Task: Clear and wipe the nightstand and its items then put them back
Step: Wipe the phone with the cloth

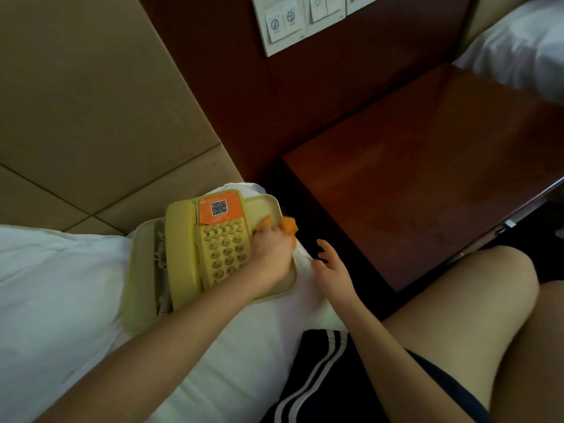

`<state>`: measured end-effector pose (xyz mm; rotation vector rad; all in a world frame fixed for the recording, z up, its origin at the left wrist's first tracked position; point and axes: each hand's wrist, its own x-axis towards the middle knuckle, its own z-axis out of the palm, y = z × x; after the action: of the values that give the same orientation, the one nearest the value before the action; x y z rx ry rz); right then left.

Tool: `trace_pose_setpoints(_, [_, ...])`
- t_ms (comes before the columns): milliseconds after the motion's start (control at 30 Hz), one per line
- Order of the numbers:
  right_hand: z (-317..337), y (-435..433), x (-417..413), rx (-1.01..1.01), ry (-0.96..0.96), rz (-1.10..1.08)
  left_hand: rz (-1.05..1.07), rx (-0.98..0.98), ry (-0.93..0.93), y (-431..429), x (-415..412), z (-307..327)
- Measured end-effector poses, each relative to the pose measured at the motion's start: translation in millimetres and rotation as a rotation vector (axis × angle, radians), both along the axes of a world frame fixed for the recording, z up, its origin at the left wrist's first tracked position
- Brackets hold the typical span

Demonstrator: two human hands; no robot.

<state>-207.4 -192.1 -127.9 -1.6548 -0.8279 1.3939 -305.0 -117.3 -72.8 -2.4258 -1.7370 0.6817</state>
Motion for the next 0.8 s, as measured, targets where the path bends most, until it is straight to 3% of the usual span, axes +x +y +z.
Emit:
trace_pose_setpoints(133, [3,1,-4,0.037,0.011,0.006,-0.304,-0.101,-0.016,-47,-27,-1])
trace_pose_setpoints(233, [5,0,-5,0.035,0.005,0.035,-0.162,-0.051,-0.132,-21,-29,7])
trace_pose_setpoints(367, [6,-6,-5,0.027,-0.039,0.075,-0.117,0.127,-0.141,27,-21,7])
trace_pose_setpoints(467, [6,-7,-1,0.049,-0.04,0.079,-0.097,0.175,-0.351,32,-25,20])
trace_pose_setpoints(567, [6,-7,-2,0.11,-0.075,0.117,-0.027,0.426,-0.643,26,-55,55])
trace_pose_setpoints(667, [4,-6,-11,0.169,-0.211,0.211,0.076,0.624,-0.76,22,-112,86])
trace_pose_setpoints(733, [6,-3,-19,0.191,-0.314,0.261,0.172,0.649,-0.797,20,-157,92])
trace_pose_setpoints(800, [10,2,-29,0.216,-0.332,0.241,0.393,0.537,-0.834,15,-196,82])
